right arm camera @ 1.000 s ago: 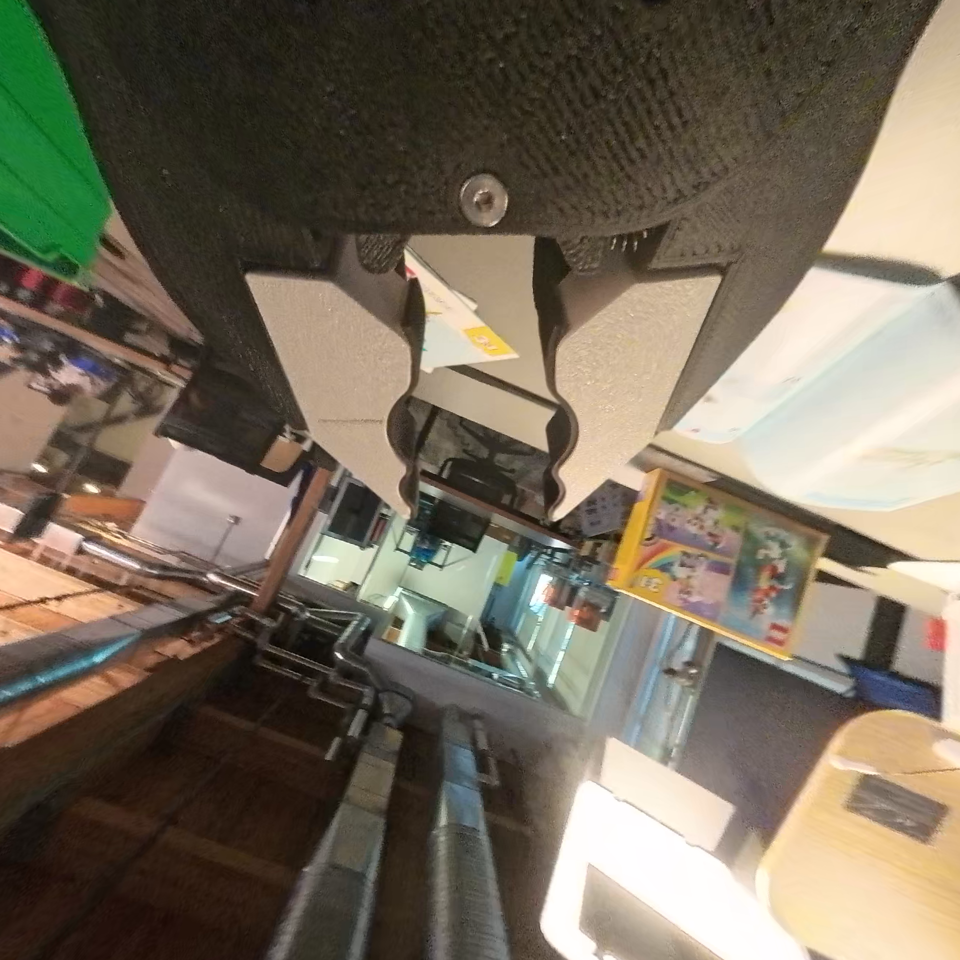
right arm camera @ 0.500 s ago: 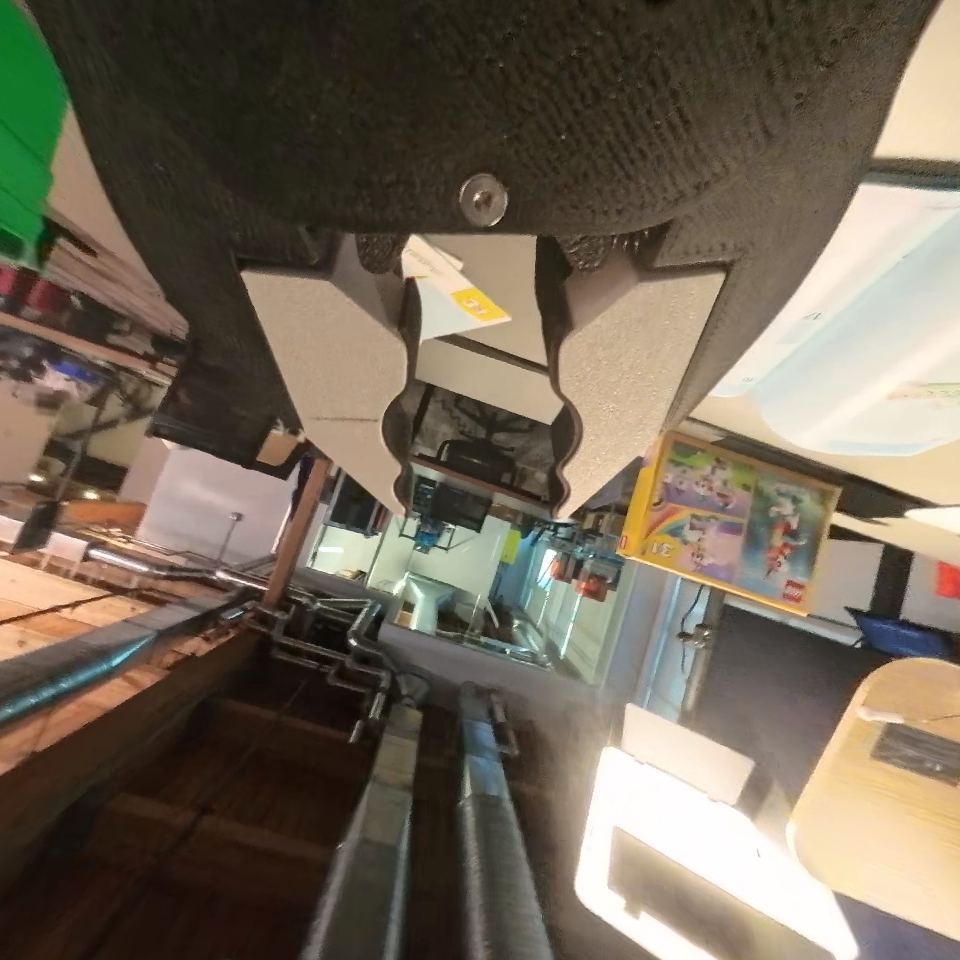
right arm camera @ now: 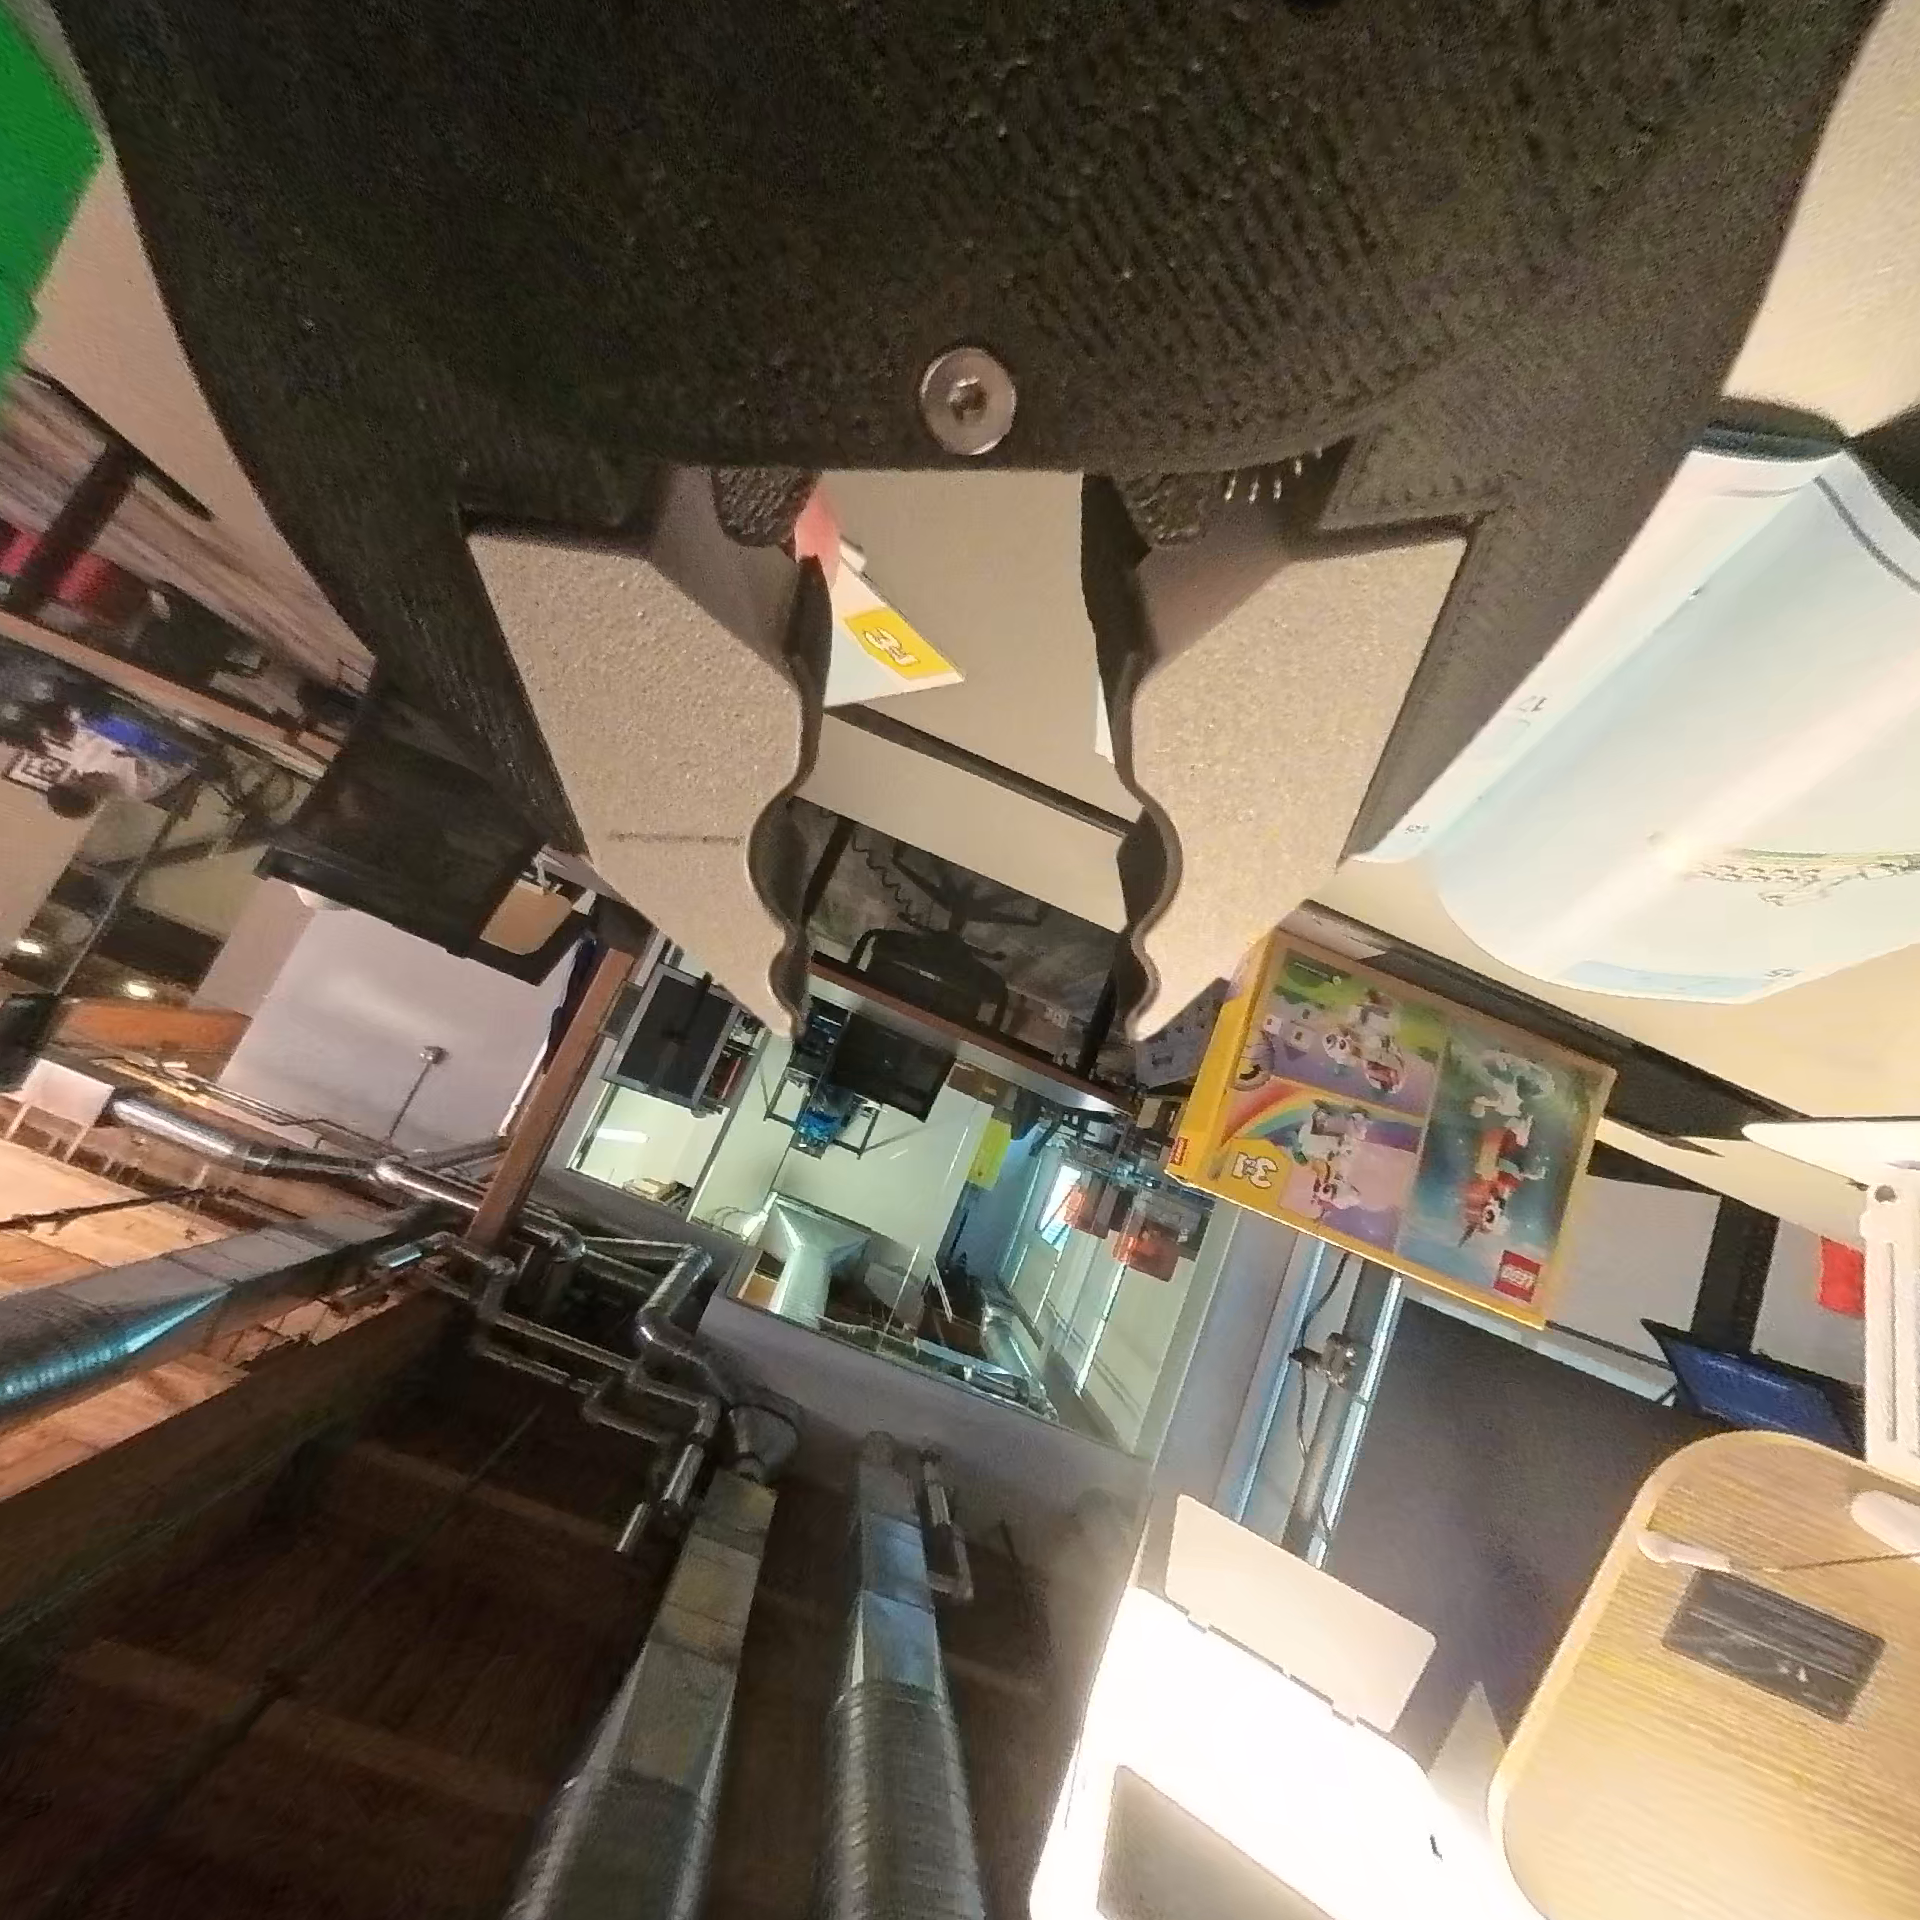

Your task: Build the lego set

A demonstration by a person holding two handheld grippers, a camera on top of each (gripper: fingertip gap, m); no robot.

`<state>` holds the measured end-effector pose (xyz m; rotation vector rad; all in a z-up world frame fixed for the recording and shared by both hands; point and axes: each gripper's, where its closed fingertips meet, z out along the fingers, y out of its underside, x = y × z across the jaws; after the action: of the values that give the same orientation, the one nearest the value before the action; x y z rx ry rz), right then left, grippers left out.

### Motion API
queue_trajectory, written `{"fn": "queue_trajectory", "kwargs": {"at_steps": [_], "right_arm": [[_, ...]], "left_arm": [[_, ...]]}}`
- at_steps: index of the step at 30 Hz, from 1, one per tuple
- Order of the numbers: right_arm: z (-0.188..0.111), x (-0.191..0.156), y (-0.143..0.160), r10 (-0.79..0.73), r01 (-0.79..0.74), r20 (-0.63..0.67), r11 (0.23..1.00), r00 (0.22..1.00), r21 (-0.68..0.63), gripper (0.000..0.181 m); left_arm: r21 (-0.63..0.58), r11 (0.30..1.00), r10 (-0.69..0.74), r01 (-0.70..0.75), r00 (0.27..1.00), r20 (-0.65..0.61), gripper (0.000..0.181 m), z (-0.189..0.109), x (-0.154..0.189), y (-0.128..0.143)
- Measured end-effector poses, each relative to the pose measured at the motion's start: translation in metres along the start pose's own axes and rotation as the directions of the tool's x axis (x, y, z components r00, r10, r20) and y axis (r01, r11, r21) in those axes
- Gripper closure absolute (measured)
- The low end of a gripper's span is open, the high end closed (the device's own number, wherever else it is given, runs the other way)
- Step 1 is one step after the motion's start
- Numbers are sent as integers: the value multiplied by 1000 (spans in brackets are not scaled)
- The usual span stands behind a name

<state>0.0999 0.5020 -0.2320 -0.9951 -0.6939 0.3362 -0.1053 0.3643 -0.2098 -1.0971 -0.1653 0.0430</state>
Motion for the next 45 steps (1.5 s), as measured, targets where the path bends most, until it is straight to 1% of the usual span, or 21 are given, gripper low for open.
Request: {"fn": "queue_trajectory", "kwargs": {"at_steps": [4, 6, 8, 10, 12, 13, 14, 15, 17, 18, 19, 20, 22, 24, 27, 29, 32, 35, 37, 42, 45], "right_arm": [[-3, 6, 1, 28, -29, -20, 1000, 999, -5, 124], [-5, 6, -1, 7, -7, -28, 1000, 1000, 2, 125], [-3, 6, 0, -18, 18, -28, 1000, 999, 0, 126], [1, 8, 0, -36, 37, -31, 999, 999, 7, 126], [6, 9, -1, -54, 55, -28, 998, 998, 15, 126], [6, 8, -2, -53, 54, -23, 998, 998, 22, 126], [5, 6, -4, -46, 46, -18, 999, 999, 26, 126], [2, 4, -6, -44, 45, -15, 999, 999, 29, 126], [-3, 4, -15, -77, 78, -21, 996, 997, 47, 126], [-3, 7, -18, -108, 110, -29, 992, 994, 59, 126], [-2, 12, -18, -138, 141, -44, 988, 989, 59, 126], [-1, 17, -15, -153, 155, -60, 987, 986, 48, 126], [-4, 25, -8, -105, 108, -85, 994, 991, 31, 126], [-9, 25, -11, -67, 71, -85, 996, 994, 47, 126], [-17, 13, -12, -95, 96, -26, 994, 995, 45, 128], [-27, 11, -17, -102, 102, -2, 993, 995, 59, 129], [-38, 19, -15, -85, 85, 1, 995, 996, 45, 131], [-43, 25, -9, -75, 75, 6, 997, 997, 18, 131], [-45, 27, -10, -68, 68, 0, 997, 998, 23, 132], [-41, 21, -6, -77, 77, 31, 997, 997, 15, 137], [-40, 23, -4, -87, 87, 20, 996, 996, 4, 138]], "left_arm": [[39, 999, 26, -26, 1000, -10, 71, -4, 7, -7], [57, 998, -3, 4, 1000, -16, 70, -4, 9, -9], [37, 999, -32, 33, 999, -23, 70, -3, 11, -5], [44, 999, -16, 17, 1000, -23, 71, -4, 12, -7], [62, 997, 57, -56, 998, -19, 75, -4, 13, -11], [68, 992, 111, -110, 994, -16, 75, -4, 14, -12], [48, 980, 193, -192, 981, -8, 77, -5, 14, -10], [4, 957, 291, -291, 956, 24, 81, -4, 11, -5], [-73, 880, 475, -470, 876, 86, 96, -3, 5, 2], [-75, 847, 532, -527, 841, 100, 100, -3, 5, 1], [-47, 837, 546, -545, 830, 110, 100, -4, 6, -5], [1, 846, 531, -534, 841, 107, 97, -5, 11, -12], [73, 850, 515, -522, 852, 93, 92, -9, 18, -23], [76, 831, 545, -551, 833, 95, 88, -11, 20, -25], [99, 788, 601, -608, 794, 90, 84, -15, 27, -28], [76, 748, 654, -660, 751, 92, 84, -19, 31, -24], [0, 718, 694, -696, 716, 82, 85, -27, 29, -14], [-35, 738, 674, -674, 733, 90, 85, -38, 25, -14], [-43, 751, 659, -658, 745, 106, 85, -41, 21, -16], [-43, 774, 632, -632, 766, 117, 85, -40, 17, -15], [-59, 792, 610, -608, 782, 130, 84, -40, 10, -14]]}}
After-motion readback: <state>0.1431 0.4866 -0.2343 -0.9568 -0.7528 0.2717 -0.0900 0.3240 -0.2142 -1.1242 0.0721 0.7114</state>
